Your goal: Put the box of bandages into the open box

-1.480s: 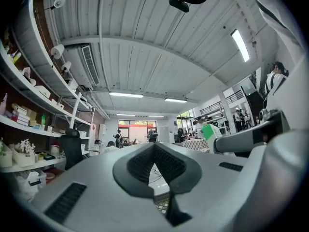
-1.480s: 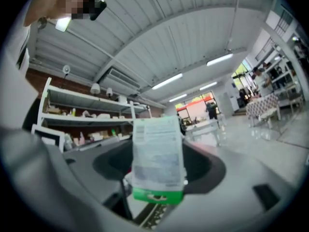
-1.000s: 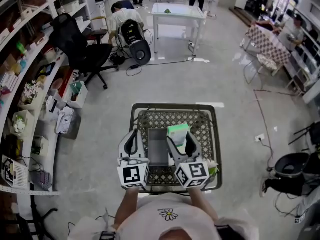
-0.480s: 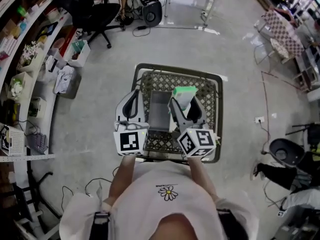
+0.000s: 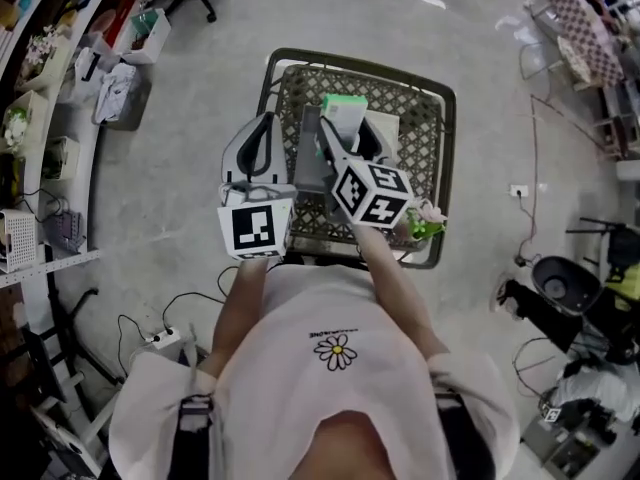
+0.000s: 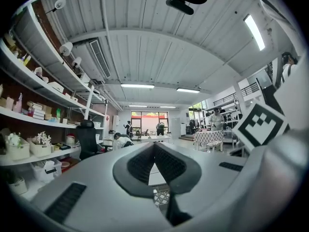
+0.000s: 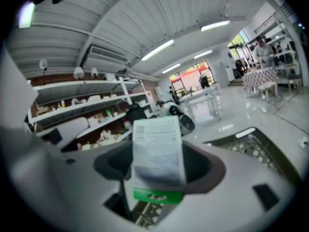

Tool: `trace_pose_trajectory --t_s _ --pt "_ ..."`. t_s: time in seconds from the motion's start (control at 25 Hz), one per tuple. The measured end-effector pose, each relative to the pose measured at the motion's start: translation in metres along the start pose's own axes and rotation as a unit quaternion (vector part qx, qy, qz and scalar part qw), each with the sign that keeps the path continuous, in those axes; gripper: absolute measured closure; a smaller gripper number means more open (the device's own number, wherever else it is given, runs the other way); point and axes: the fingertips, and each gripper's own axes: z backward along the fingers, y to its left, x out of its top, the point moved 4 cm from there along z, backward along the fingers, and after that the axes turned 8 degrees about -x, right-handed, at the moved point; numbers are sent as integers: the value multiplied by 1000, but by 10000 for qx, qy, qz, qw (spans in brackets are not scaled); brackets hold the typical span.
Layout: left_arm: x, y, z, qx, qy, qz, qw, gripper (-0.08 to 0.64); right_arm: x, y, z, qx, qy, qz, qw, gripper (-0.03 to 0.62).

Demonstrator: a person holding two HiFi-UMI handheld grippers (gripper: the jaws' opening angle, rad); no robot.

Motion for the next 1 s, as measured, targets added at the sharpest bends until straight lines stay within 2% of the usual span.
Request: trace_pose_trajectory --t_s 0.28,0.56,0.72,0.84,1.0 --pt "-14 17 15 204 128 88 9997 535 -79 -17 -43 -582 1097 -157 9921 276" --pt "-24 42 27 482 180 139 9986 535 -119 -19 -70 -1161 1501 281 9814 276" --pt "-34 58 34 619 299 113 9976 535 -138 -25 -80 -1607 1696 218 9721 276" --pt "-43 64 38 687 409 125 9967 535 -153 -31 -86 -1743 1894 183 9661 276" --pt "-52 69 45 743 507 198 9958 535 -174 -35 -88 -1899 2272 -96 9551 276"
